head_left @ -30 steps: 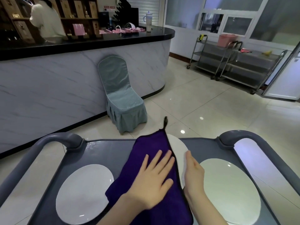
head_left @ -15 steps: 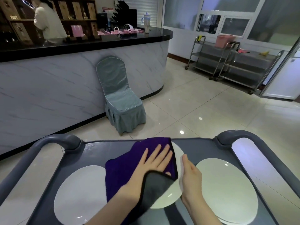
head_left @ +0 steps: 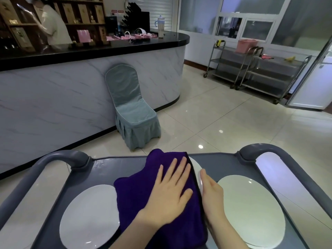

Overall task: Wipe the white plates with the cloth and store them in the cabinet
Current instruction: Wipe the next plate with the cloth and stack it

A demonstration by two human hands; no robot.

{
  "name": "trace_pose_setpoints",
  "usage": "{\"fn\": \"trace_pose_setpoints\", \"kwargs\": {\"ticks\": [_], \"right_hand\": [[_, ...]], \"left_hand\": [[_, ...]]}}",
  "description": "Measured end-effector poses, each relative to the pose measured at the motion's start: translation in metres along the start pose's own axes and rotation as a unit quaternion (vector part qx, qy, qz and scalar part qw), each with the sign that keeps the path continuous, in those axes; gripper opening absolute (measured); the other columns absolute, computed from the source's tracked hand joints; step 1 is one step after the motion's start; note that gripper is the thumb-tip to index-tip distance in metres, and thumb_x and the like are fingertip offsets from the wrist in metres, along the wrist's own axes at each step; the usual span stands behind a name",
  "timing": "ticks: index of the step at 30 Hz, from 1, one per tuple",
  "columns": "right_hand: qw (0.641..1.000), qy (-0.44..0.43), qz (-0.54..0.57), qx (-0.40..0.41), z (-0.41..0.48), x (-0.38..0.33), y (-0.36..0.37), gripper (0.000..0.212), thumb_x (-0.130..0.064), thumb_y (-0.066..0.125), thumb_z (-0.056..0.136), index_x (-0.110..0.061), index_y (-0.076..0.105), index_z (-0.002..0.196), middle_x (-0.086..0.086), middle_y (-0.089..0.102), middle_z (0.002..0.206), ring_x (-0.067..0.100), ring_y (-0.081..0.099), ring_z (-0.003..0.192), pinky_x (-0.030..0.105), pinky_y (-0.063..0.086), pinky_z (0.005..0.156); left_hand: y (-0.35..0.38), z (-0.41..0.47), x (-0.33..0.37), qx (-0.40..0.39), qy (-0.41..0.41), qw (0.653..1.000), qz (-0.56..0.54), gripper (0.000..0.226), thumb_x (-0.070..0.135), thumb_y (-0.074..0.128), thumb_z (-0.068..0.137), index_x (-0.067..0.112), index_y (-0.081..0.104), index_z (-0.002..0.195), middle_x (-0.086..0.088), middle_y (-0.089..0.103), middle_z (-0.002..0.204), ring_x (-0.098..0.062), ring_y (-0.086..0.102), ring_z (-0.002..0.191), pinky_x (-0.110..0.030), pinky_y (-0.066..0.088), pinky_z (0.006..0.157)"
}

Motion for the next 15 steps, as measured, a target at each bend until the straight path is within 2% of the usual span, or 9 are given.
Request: {"fn": "trace_pose_setpoints", "kwargs": {"ticks": [2, 4, 8, 11, 13, 15], "right_hand": [[1.0, -0.024, -0.003, 0.014, 0.005, -0.006, -0.006, 0.054, -0.035, 0.052, 0.101, 0.015, 0.056, 0.08, 0.013, 0.052, 0.071, 0.019, 0.046, 0.068, 0.024, 0.041, 0.056], [1.0, -0.02, 0.01, 0.007, 0.004, -0.004, -0.007, 0.05, -0.033, 0.051, 0.101, 0.012, 0.061, 0.083, 0.012, 0.06, 0.07, 0.017, 0.053, 0.066, 0.026, 0.044, 0.061], [0.999, -0.005, 0.03, -0.016, -0.004, -0.001, 0.0, 0.035, -0.035, 0.051, 0.101, -0.013, 0.075, 0.087, 0.005, 0.076, 0.08, 0.015, 0.068, 0.075, 0.027, 0.05, 0.068], [0.998, -0.022, 0.029, -0.046, -0.01, -0.006, 0.009, 0.031, -0.031, 0.053, 0.101, -0.017, 0.077, 0.087, 0.0, 0.077, 0.08, 0.009, 0.07, 0.073, 0.021, 0.052, 0.066], [0.996, -0.048, 0.013, -0.07, -0.014, -0.012, 0.013, 0.035, -0.027, 0.055, 0.1, -0.01, 0.074, 0.076, 0.007, 0.072, 0.073, 0.014, 0.062, 0.068, 0.026, 0.05, 0.068], [0.994, -0.072, 0.002, -0.086, -0.015, -0.021, 0.011, 0.033, -0.021, 0.061, 0.097, -0.006, 0.067, 0.068, 0.006, 0.062, 0.067, 0.017, 0.053, 0.069, 0.03, 0.045, 0.067]], "left_hand": [[0.013, -0.01, 0.025, -0.015, 0.036, 0.999, 0.019, 0.064, 0.048, 0.026, 0.1, 0.028, 0.006, 0.157, 0.012, -0.007, 0.164, -0.013, -0.01, 0.151, -0.046, -0.001, 0.116], [0.016, -0.017, 0.035, -0.01, 0.049, 0.998, 0.034, 0.063, 0.048, 0.031, 0.1, 0.026, 0.015, 0.157, 0.011, 0.004, 0.165, -0.015, 0.001, 0.152, -0.045, 0.006, 0.113], [0.005, -0.003, 0.024, 0.02, 0.08, 0.997, -0.007, 0.064, 0.05, 0.026, 0.101, 0.03, 0.002, 0.157, 0.016, -0.012, 0.163, -0.008, -0.015, 0.149, -0.042, -0.007, 0.118], [-0.013, 0.012, 0.002, 0.065, 0.04, 0.997, 0.002, 0.066, 0.052, 0.03, 0.1, 0.029, 0.005, 0.157, 0.013, -0.008, 0.164, -0.01, -0.011, 0.15, -0.043, -0.005, 0.12], [-0.029, 0.019, -0.018, 0.097, 0.0, 0.995, -0.008, 0.066, 0.055, 0.033, 0.097, 0.031, 0.015, 0.156, 0.009, 0.011, 0.164, -0.013, 0.006, 0.151, -0.041, 0.001, 0.121], [-0.047, 0.021, -0.039, 0.126, -0.045, 0.99, -0.044, 0.062, 0.06, 0.038, 0.092, 0.033, 0.034, 0.147, 0.01, 0.043, 0.146, -0.013, 0.037, 0.136, -0.034, 0.022, 0.113]]}}
Point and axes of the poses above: each hand's wrist, its own z-axis towards the middle knuckle, its own y-axis out of the palm, x = y × z, the point moved 10 cm from there along z, towards the middle knuckle
